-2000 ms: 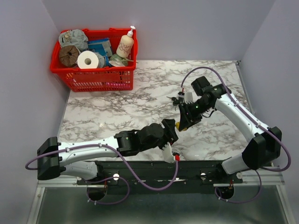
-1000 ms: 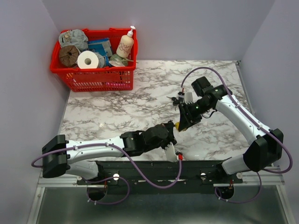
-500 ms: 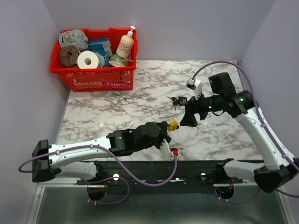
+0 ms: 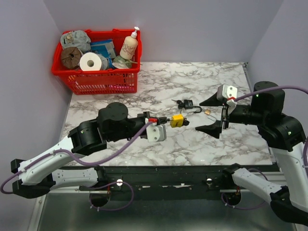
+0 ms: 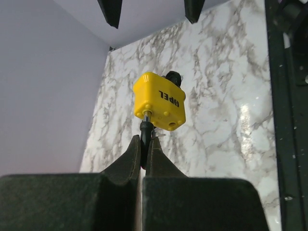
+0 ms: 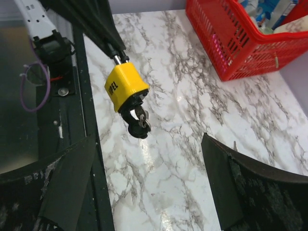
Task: Lock with the key
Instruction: Lock the lock.
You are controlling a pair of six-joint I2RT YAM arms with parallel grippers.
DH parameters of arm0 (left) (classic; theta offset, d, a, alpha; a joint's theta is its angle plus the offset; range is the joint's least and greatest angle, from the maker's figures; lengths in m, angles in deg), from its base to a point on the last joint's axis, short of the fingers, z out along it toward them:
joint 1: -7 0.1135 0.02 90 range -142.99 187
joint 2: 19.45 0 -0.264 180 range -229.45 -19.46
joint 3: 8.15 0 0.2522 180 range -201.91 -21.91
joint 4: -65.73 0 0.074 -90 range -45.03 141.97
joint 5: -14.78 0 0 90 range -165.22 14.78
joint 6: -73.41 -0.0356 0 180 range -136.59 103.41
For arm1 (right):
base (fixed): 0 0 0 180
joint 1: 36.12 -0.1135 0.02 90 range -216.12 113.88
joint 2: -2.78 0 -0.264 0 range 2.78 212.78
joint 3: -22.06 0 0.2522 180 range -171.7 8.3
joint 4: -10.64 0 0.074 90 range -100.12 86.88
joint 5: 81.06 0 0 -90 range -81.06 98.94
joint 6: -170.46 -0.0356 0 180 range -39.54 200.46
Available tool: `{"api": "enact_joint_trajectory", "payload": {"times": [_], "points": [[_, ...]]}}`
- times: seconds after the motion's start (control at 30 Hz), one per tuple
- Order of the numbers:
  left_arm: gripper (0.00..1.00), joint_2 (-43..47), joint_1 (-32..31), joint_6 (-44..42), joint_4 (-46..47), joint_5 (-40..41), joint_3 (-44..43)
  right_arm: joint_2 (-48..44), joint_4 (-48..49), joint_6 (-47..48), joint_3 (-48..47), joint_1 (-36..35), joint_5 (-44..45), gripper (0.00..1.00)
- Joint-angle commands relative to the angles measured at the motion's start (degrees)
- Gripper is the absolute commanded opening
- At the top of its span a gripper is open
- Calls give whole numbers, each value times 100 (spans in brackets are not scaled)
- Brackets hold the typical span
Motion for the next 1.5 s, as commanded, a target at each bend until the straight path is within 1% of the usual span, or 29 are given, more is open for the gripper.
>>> {"api": "enact_joint_trajectory", "payload": {"times": [0.0,0.07,0.1,0.17,0.2,0.27,0.3,0.33,0.37,0.4,0.43,0.47,0.57,0.67,0.73,0.93,0.97,1.0,1.07,1.1,1.2,1.27,1.37,1.4,1.47], "points": [[0,18,314,1232,-395,-1464,-388,483,-906,818,-413,9,-803,100],[0,79,402,1452,-290,-1788,-379,589,-987,731,-512,9,-1058,100],[0,88,533,1740,-229,-1886,-370,607,-917,652,-521,1,-1242,100],[0,79,744,2032,-97,-2184,-344,694,-837,590,-538,-52,-1358,100],[0,44,946,2329,-53,-2447,-335,747,-872,590,-573,-87,-1411,100],[0,26,1157,2664,70,-2598,-265,844,-978,503,-679,-201,-1508,100],[0,35,1263,2823,132,-2781,-221,905,-978,458,-679,-271,-1534,100],[0,44,1499,3164,315,-2861,-168,932,-978,432,-679,-341,-1508,100],[0,53,1588,3306,412,-2932,-81,932,-969,414,-644,-542,-1464,100],[0,53,1685,3360,492,-2976,-45,932,-943,414,-609,-657,-1307,100],[0,44,1816,3708,632,-3107,-10,923,-838,405,-565,-772,-1184,100],[0,44,1879,3799,703,-3195,42,932,-742,335,-460,-1008,-1052,100],[0,35,1949,4123,949,-3424,148,976,-364,169,-336,-1299,-656,100],[0,61,1958,4213,1081,-3635,219,1038,-47,80,-205,-1466,-392,100],[0,105,1958,4239,1108,-3679,245,1020,303,-51,-65,-1511,-172,100],[0,193,2020,4344,1143,-3864,377,1011,604,-201,33,-1511,100,99],[0,202,2029,4371,1160,-3864,386,1020,587,-219,51,-1502,83,98],[0,211,2046,4397,1187,-3821,394,1029,552,-202,68,-1511,31,92],[0,211,2160,4608,1353,-3855,429,1038,437,-140,164,-1511,-171,86],[0,211,2178,4669,1415,-3873,438,1012,428,-140,200,-1511,-216,81],[0,167,2231,4872,1582,-3873,456,1029,455,-157,227,-1511,-286,75],[0,158,2257,4977,1705,-3864,500,1090,428,-149,183,-1520,-313,74],[0,167,2266,5065,1846,-3855,579,1161,428,-175,95,-1520,-339,68],[0,167,2283,5109,1863,-3847,588,1169,437,-184,77,-1529,-356,63],[0,176,2292,5127,1890,-3803,605,1204,428,-184,42,-1537,-400,57]]}}
